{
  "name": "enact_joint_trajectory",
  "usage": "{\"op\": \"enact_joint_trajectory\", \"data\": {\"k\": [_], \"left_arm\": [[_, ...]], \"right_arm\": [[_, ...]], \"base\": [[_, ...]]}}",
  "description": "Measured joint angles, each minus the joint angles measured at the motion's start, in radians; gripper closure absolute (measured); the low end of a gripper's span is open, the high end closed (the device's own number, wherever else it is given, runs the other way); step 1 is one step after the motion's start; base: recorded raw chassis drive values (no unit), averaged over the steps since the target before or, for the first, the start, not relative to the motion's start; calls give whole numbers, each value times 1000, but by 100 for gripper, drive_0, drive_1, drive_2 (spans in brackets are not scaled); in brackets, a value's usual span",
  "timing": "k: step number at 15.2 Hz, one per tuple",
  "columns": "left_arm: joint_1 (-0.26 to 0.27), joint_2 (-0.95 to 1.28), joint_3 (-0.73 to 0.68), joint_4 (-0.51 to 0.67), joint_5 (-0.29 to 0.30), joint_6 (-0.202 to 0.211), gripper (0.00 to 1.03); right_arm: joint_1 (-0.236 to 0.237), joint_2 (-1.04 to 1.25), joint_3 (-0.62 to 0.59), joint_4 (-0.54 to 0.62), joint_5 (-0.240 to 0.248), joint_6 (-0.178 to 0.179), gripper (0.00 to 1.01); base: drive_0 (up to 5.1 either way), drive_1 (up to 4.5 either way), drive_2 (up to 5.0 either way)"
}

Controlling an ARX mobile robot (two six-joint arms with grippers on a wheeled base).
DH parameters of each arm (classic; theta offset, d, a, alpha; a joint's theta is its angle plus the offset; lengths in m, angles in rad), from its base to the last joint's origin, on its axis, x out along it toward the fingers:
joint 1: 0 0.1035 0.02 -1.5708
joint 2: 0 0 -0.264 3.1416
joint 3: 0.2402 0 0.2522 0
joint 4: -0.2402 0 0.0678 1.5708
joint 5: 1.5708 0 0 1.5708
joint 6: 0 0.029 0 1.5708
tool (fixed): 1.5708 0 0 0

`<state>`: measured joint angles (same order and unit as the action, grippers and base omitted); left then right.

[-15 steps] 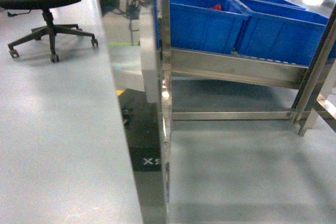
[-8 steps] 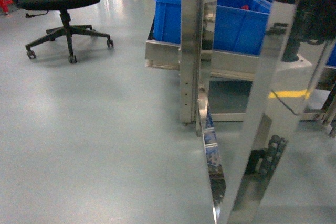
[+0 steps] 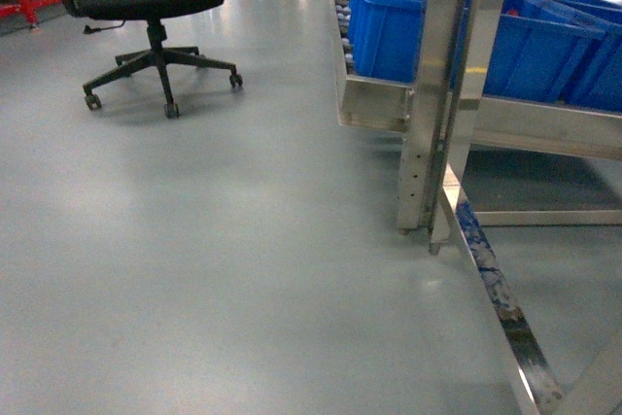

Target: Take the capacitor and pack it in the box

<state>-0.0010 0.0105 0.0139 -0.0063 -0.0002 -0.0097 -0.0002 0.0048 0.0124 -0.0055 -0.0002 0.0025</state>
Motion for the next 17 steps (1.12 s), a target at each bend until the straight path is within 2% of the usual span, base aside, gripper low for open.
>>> {"op": "enact_joint_trajectory", "data": {"k": [17], "left_arm": [[0,0,0,0,0,0,59]], "right_arm": [[0,0,0,5,0,0,3]], "base": [[-501,245,245]]}}
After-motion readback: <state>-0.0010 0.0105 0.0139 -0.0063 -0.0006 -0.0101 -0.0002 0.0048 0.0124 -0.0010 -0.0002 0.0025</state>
